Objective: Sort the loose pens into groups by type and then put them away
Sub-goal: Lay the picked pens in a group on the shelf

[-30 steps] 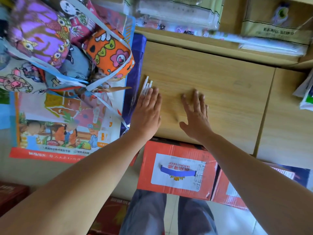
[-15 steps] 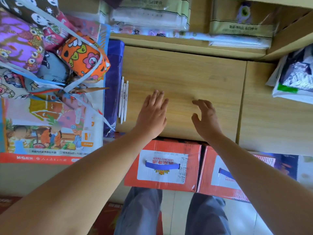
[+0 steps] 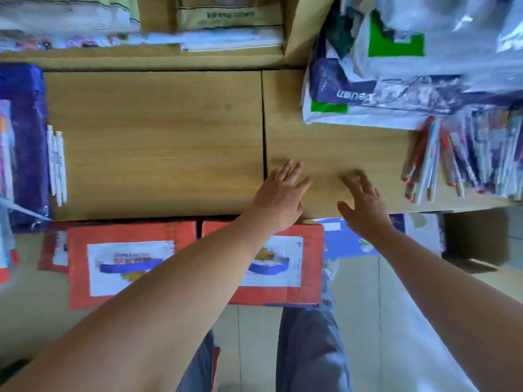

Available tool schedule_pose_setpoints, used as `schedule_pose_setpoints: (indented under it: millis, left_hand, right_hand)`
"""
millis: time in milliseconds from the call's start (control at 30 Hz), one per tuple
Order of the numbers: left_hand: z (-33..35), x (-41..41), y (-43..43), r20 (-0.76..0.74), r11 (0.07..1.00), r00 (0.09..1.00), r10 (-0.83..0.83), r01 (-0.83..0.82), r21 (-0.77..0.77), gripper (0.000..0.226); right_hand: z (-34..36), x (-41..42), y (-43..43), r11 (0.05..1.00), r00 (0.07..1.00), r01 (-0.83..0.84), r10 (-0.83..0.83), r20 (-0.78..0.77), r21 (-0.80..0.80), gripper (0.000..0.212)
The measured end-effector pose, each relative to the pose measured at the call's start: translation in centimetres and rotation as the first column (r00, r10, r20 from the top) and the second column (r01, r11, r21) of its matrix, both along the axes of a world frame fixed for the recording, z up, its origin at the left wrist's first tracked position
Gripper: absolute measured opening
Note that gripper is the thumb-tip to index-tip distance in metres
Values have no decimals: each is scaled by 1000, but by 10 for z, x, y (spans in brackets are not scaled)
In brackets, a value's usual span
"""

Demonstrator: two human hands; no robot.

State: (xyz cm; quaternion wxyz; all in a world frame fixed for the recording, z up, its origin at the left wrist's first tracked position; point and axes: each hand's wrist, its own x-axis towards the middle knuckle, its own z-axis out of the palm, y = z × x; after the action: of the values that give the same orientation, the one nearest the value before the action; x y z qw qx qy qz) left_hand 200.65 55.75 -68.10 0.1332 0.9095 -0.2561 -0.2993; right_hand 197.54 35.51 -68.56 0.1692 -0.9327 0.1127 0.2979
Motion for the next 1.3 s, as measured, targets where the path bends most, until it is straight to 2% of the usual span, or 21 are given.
schedule_pose_setpoints:
  millis: [100, 167, 267, 367, 533, 633, 733, 867, 1000, 1167, 1300]
  left_hand:
    - [-7, -5, -42, -95, 992, 991, 93, -84, 92, 64]
    - [-8, -9, -65, -101, 972, 980, 170, -150, 182, 67]
    - [-4, -12, -96, -53, 929, 963, 265, -240, 283, 70]
    - [5, -5, -121, 1, 927, 968, 250, -239, 289, 69]
    - [11, 11, -164, -38, 983, 996, 81, -74, 169, 66]
    - [7, 16, -178, -76, 983, 997, 27, -12, 185, 65]
    - [3, 17, -186, -70, 976, 998, 4, 11, 218, 60]
    - [1, 14, -193, 37, 978, 999, 24, -31, 206, 51]
    - [1, 16, -207, 127, 989, 991, 46, -63, 132, 51]
    - [5, 17, -243, 135, 987, 989, 56, -35, -155, 57]
    - [1, 17, -273, 112, 990, 992, 50, -35, -133, 43]
  right_hand:
    - [-2, -4, -34, 988, 994, -90, 96, -43, 122, 67]
    - [0, -3, -51, 969, 989, -129, 141, -44, 209, 61]
    - [8, 1, -77, 942, 999, -54, 48, 26, 331, 46]
    - [14, 4, -108, 937, 986, 78, -123, 113, 340, 35]
    - [22, 7, -158, 923, 939, 277, -319, 130, 267, 24]
    - [24, 6, -178, 915, 920, 345, -374, 117, 209, 27]
    - [21, 4, -195, 916, 911, 379, -394, 122, 133, 26]
    - [11, 6, -204, 912, 902, 406, -411, 129, 64, 24]
    - [0, 17, -208, 917, 903, 397, -385, 189, -29, 25]
    - [-7, 21, -230, 931, 936, 329, -300, 184, -156, 23]
    - [-11, 18, -246, 969, 969, 201, -176, 172, -141, 21]
